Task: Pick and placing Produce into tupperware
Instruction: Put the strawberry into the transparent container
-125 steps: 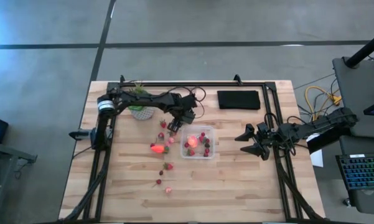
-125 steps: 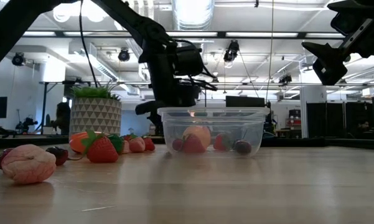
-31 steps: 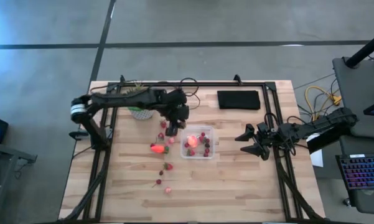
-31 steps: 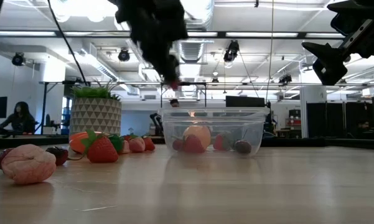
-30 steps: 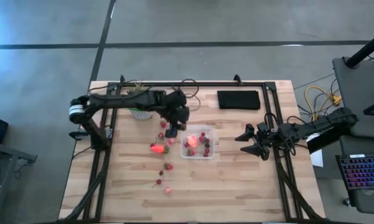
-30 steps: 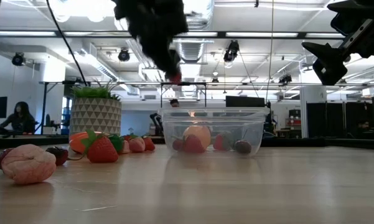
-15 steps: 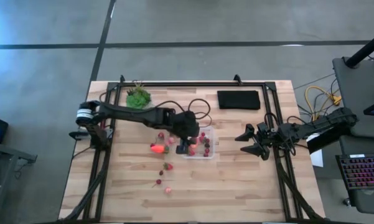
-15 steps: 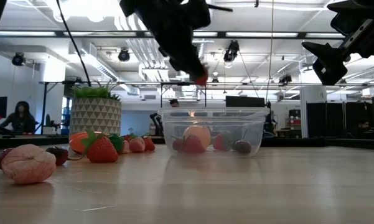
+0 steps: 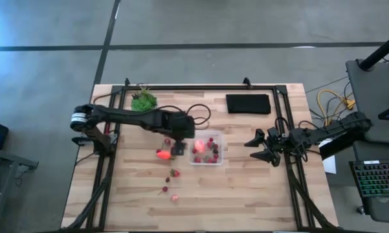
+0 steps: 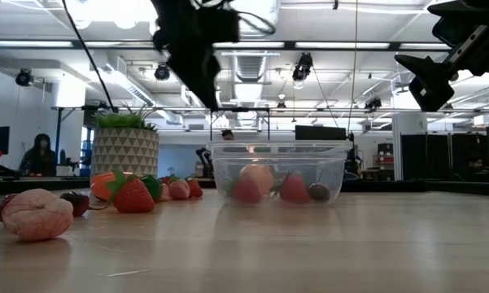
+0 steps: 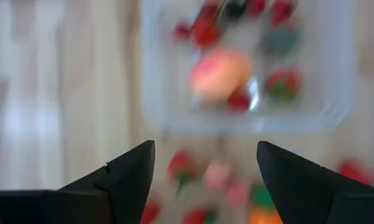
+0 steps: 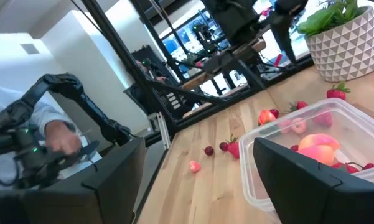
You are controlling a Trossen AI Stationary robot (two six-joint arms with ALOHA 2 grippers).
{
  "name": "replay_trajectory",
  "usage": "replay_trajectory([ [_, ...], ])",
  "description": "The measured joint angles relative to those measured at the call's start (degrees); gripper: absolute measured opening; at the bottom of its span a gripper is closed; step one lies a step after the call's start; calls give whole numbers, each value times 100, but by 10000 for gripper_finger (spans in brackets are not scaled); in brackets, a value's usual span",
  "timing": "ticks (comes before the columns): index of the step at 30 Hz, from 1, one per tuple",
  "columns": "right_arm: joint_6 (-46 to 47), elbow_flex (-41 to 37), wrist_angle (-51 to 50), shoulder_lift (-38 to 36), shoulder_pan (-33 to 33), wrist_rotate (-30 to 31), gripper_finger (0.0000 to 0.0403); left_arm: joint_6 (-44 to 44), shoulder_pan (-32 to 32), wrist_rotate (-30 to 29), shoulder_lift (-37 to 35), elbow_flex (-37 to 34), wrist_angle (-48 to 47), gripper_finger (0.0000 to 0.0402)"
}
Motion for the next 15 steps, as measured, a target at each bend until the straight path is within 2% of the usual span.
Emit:
replay_trajectory([
  [3,2,0,4,1,1,-1,293,-24,112,-108,-134,-263,-245,267],
  [10,2,0,2,-2,2,0,295,-25,443,119,-58,-1040,335,267],
  [15,2,0,3,1,0,0,290,-22,608,188,140,-1342,739,267],
])
